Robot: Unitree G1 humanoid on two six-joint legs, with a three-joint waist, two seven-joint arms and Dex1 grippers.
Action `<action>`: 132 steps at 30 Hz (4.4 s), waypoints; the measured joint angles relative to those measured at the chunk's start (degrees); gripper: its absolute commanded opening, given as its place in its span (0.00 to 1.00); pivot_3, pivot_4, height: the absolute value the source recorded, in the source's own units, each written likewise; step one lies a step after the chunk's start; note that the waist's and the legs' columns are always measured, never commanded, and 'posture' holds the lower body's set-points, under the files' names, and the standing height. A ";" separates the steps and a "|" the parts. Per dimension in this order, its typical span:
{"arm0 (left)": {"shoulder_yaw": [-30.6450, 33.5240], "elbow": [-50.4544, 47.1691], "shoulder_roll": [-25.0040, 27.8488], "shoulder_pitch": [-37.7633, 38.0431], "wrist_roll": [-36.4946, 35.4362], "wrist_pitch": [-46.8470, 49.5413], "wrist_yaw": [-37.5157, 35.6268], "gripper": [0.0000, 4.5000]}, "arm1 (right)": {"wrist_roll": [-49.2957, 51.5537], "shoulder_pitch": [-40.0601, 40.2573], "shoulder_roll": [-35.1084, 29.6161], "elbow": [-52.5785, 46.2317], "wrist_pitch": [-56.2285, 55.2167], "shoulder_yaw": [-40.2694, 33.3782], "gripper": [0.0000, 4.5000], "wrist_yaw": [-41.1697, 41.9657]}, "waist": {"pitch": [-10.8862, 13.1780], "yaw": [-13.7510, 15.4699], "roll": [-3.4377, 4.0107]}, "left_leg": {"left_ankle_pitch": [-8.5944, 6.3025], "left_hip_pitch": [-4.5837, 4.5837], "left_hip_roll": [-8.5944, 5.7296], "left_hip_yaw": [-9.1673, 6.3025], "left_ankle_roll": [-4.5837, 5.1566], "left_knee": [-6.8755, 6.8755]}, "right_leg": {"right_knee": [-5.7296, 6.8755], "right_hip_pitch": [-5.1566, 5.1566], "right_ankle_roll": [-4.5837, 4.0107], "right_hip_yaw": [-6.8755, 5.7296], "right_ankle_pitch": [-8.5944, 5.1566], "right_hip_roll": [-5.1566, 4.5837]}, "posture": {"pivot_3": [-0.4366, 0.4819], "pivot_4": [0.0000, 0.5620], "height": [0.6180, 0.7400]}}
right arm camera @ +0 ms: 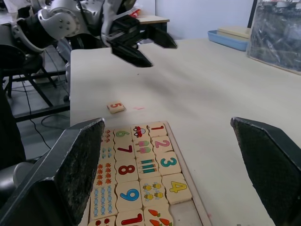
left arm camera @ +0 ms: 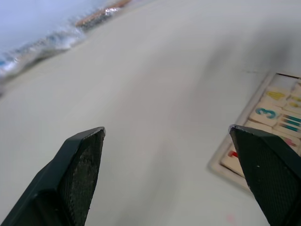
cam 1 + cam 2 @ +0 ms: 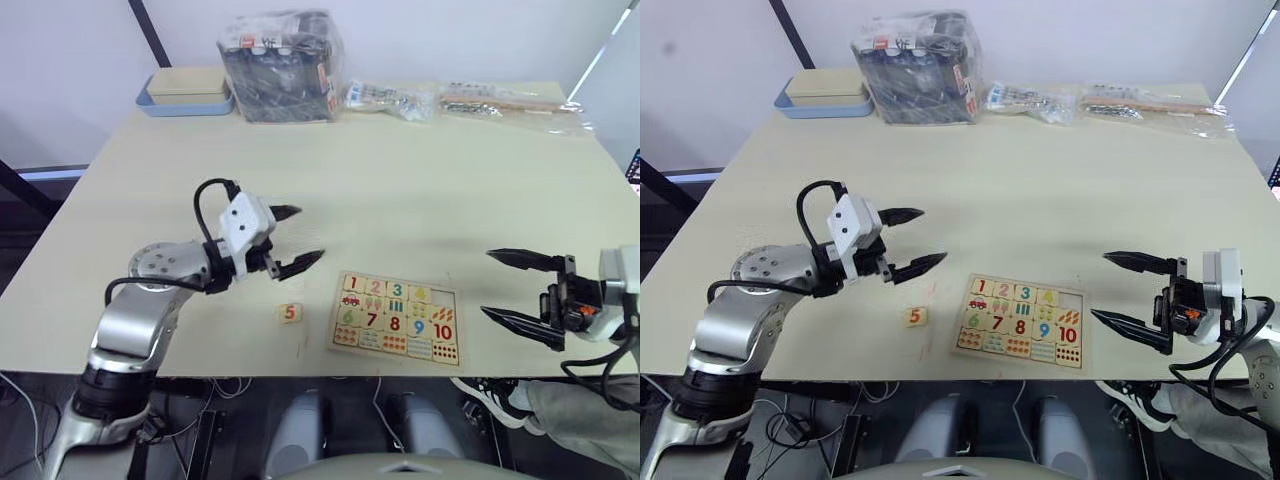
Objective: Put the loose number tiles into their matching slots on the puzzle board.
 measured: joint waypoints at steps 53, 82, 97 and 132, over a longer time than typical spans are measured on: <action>27.25 7.72 27.09 29.58 -15.99 -0.06 -37.79 0.99 | 2.11 18.00 -4.44 -3.38 0.73 -15.61 1.00 6.05 | 0.05 -0.25 0.02 | -0.02 0.00 0.20 0.10 -0.03 -0.19 | -0.16 -0.09 -0.30 -0.03 -0.18 -0.36 | 0.48 0.27 1.00; -1.70 9.32 16.36 15.06 2.61 -14.11 -24.75 0.99 | 1.84 10.84 -4.91 -8.05 2.92 -7.64 1.00 4.47 | 0.03 -0.23 0.01 | -0.01 0.03 0.18 0.22 -0.01 -0.19 | -0.11 -0.09 -0.28 0.07 -0.16 -0.07 | 0.48 0.27 1.00; -2.18 10.78 14.46 15.21 3.75 -17.62 -24.96 0.22 | 1.59 11.02 -4.83 -8.05 2.77 -7.57 1.00 3.70 | 0.02 -0.24 0.01 | -0.01 0.04 0.18 0.21 -0.01 -0.19 | -0.11 -0.09 -0.28 0.07 -0.16 -0.09 | 0.48 0.27 1.00; -33.83 4.94 1.00 -40.93 4.99 31.12 -32.22 0.22 | 1.88 18.57 -5.26 -9.13 1.66 -16.92 1.00 3.95 | 0.06 -0.30 -0.11 | -0.02 -0.08 -0.34 -0.18 0.04 0.14 | 0.21 -0.02 0.21 0.36 -0.21 0.25 | 0.48 0.27 1.00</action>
